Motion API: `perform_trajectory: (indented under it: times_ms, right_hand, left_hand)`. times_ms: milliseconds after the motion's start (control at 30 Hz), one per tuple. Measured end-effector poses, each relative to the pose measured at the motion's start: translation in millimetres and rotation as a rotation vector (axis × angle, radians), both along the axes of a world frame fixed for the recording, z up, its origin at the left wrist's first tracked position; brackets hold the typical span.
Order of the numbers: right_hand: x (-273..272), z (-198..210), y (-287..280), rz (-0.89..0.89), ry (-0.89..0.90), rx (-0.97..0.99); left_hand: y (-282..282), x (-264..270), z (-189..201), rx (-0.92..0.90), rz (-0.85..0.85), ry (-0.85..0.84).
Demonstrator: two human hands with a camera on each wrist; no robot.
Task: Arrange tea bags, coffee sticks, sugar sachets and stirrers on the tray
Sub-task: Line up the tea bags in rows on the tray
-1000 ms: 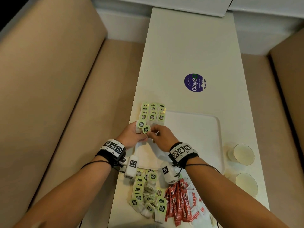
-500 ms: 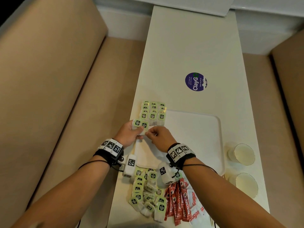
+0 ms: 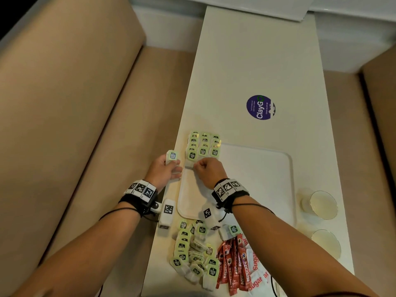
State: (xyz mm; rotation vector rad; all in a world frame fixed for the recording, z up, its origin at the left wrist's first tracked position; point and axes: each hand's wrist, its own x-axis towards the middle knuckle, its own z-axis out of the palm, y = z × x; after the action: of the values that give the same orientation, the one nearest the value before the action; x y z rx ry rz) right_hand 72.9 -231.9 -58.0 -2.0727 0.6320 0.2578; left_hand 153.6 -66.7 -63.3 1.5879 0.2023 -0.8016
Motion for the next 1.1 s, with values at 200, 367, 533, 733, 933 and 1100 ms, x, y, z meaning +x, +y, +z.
perform_trajectory:
  times_ms: [200, 367, 533, 733, 933, 1100]
  right_hand:
    - [7.0, -5.2, -1.1, 0.005, 0.054, -0.031]
    - [8.0, -8.4, -3.2, -0.022, 0.066, -0.036]
    - [-1.4, -8.1, -5.4, -0.145, 0.007, -0.002]
    - [-20.5, -6.1, 1.4, -0.048, -0.06, 0.164]
    - [-23.1, -2.6, 2.6, -0.014, -0.064, 0.184]
    - [-23.1, -0.7, -0.5, -0.024, -0.055, 0.169]
  left_hand:
    - [12.3, -0.5, -0.7, 0.082, -0.08, -0.078]
    - [13.6, -2.7, 1.7, 0.15, -0.172, -0.192]
    - [9.5, -4.9, 3.2, 0.13, -0.188, -0.22]
    - [-1.0, -9.5, 9.0, 0.121, -0.253, -0.255]
    - [-10.9, -10.0, 8.5, 0.119, -0.314, -0.274]
    - [-16.0, -10.1, 6.3, 0.132, -0.282, -0.26]
